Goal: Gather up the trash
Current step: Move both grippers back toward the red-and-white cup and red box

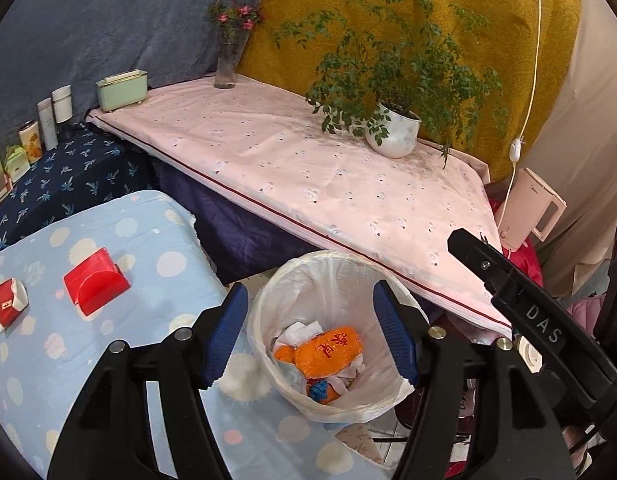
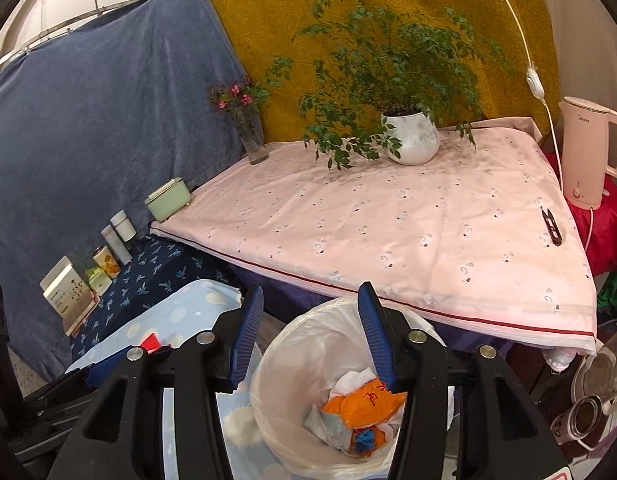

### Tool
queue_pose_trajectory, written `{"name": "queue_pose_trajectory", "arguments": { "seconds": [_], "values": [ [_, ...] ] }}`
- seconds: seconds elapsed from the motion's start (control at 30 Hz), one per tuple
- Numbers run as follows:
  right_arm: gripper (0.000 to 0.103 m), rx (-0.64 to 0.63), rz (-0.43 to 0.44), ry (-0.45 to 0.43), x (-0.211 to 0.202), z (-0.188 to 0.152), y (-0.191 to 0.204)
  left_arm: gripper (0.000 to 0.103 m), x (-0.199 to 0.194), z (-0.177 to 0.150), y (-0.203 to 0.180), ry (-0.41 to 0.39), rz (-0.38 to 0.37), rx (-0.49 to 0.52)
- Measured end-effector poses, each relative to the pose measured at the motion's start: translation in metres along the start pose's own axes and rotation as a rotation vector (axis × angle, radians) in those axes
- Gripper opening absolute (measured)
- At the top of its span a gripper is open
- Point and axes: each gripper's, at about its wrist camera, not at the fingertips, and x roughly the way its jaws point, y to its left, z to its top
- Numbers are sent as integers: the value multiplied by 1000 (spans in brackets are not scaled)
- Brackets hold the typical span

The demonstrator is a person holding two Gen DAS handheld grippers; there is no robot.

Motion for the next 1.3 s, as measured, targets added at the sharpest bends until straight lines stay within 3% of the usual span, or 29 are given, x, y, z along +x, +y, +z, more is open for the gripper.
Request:
{"name": "queue_pose_trajectory", "arguments": {
  "seconds": [0.27,0.37,0.83,1.3],
  "values": [
    [54,-49,22,17,3,-7,35,62,-16,-3,37,-19,35,-58],
    [56,-67,31,26,6,-10,49,68,-22,-6,54,-27,56,-88],
    [57,-165,104,75,25,-33,129,72,-48,-23,150,-49,163,-224],
    [57,-297,167,156,59,-87,220,81,-75,-59,266,-55,357,-343]
  ]
}}
